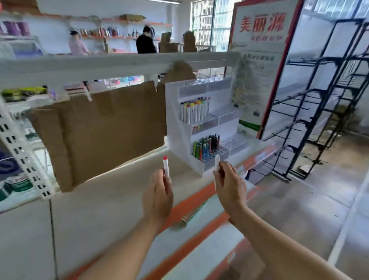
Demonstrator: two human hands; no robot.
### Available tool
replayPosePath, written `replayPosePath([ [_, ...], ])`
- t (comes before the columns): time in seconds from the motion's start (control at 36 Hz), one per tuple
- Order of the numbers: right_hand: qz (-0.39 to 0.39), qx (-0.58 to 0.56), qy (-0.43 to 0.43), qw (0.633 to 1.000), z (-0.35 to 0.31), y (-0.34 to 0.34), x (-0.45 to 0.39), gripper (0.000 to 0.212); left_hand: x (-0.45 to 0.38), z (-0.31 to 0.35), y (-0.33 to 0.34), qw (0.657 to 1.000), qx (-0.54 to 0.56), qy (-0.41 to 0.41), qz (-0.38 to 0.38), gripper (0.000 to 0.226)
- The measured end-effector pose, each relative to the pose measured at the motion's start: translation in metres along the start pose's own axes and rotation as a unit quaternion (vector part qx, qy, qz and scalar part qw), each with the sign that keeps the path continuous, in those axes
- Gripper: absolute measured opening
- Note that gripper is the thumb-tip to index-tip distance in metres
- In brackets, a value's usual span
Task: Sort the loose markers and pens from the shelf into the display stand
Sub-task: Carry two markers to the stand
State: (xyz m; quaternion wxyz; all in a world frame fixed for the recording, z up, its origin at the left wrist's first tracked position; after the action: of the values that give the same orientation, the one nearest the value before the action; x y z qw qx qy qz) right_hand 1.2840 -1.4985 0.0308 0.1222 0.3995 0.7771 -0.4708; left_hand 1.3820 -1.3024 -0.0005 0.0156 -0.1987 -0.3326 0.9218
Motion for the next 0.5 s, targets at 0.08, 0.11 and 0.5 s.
replayPosePath([
  [0.08, 0.008, -0.007, 0.0, 1.0, 0.02, -0.012, -0.014, 0.012, -0.004, 0.02, 0.022, 1.0, 0.023, 0.006, 0.009, 0.013],
  [0.11, 0.013, -0.009, 0.0, 1.0, 0.025, -0.015, -0.019, 0.013, -0.006, 0.025, 0.029, 1.0, 0.027, 0.007, 0.009, 0.014],
  [0.5, 0.045, -0.005, -0.013, 0.999, 0.071, -0.005, -0.113, 0.009, -0.087, 0.076, 0.076, 0.993, 0.063, 0.082, 0.048, 0.016],
])
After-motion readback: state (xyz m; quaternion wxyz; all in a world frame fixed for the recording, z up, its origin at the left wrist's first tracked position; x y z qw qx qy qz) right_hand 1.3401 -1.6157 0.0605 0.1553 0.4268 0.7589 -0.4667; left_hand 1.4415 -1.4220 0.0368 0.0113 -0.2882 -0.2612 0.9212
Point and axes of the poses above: each hand's wrist, its own x-axis away from the middle knuckle, its own y-axis out of the palm, z = x × y, the point moved 9 cm from there along -x, towards the middle knuckle, and after that the axes turned 2 degrees about -y, right-handed, at the moved point
